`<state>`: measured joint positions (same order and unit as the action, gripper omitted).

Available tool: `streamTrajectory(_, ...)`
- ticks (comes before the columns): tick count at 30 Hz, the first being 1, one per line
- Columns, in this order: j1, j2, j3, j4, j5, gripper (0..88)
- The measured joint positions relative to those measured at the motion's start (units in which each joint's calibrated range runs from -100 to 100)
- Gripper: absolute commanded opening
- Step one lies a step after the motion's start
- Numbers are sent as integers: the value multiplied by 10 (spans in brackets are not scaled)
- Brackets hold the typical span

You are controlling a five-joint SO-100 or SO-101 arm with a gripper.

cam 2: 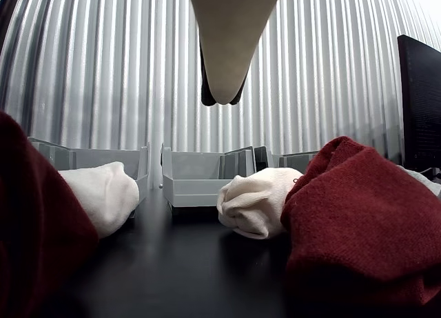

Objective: Put the sock in the container

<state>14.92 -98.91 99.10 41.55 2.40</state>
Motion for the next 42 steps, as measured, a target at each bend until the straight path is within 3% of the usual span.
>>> streamTrajectory(31, -4, 0, 0, 0, 0, 14)
streamTrajectory(42, -54, 1, -59, 39, 0, 13)
